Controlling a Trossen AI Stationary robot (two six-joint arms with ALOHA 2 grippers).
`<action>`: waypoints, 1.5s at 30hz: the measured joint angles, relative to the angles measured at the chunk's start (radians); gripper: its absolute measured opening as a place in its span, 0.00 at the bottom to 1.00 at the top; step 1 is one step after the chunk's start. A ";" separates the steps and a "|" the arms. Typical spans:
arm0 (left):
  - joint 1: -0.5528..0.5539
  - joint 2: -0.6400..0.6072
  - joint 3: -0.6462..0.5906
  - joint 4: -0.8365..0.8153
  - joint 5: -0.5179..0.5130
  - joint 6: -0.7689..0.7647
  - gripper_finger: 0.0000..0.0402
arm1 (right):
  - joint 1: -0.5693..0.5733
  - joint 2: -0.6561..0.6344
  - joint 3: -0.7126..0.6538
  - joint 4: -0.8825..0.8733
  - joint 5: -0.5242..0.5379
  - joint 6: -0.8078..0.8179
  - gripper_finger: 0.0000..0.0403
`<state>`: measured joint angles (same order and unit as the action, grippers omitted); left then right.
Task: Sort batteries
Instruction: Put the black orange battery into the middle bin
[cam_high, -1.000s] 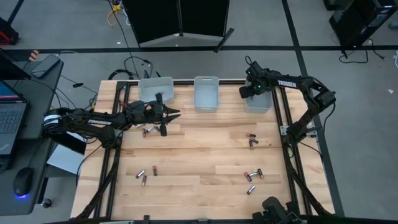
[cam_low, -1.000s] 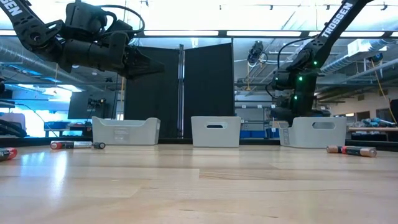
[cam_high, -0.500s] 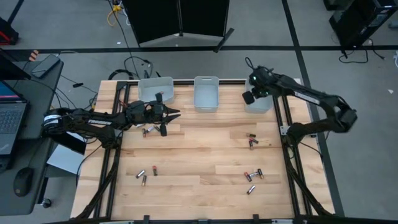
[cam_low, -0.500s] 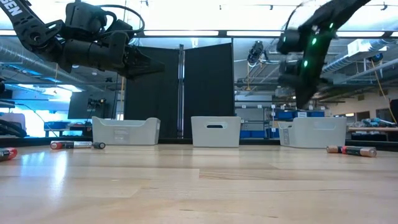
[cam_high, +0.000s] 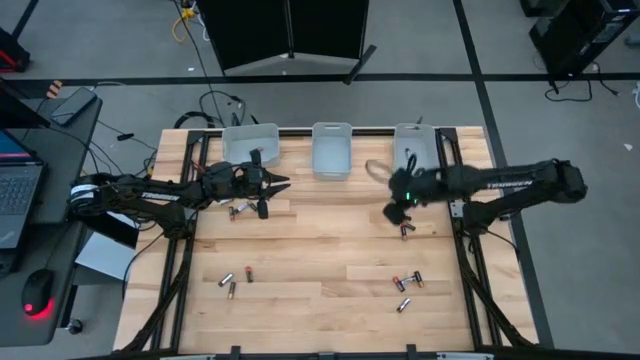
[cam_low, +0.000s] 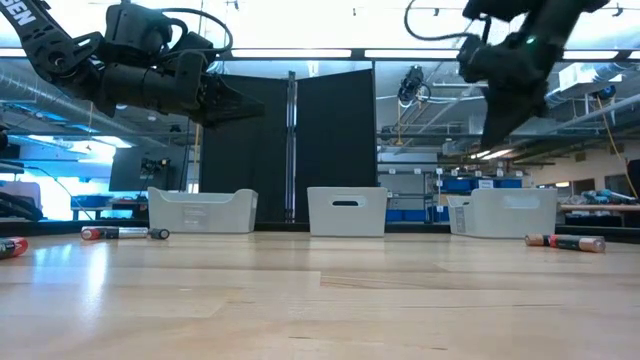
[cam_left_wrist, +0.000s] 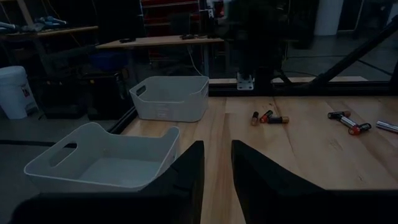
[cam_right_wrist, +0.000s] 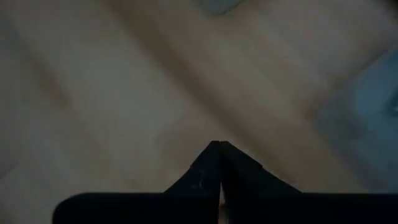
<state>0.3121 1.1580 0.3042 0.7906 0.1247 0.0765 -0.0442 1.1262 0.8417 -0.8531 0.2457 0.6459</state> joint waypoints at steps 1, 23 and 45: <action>0.000 0.000 0.000 0.000 0.000 0.000 0.22 | 0.046 0.002 -0.009 0.006 0.005 0.040 0.04; 0.000 0.000 0.000 -0.018 0.025 -0.010 0.22 | 0.510 0.001 -0.028 0.028 0.210 0.461 0.09; -0.088 0.000 0.000 -0.207 0.035 -0.002 0.05 | 0.506 0.001 -0.028 0.021 0.206 0.422 0.09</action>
<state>0.2238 1.1576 0.3046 0.5833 0.1593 0.0747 0.4622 1.1275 0.8135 -0.8322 0.4519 1.0677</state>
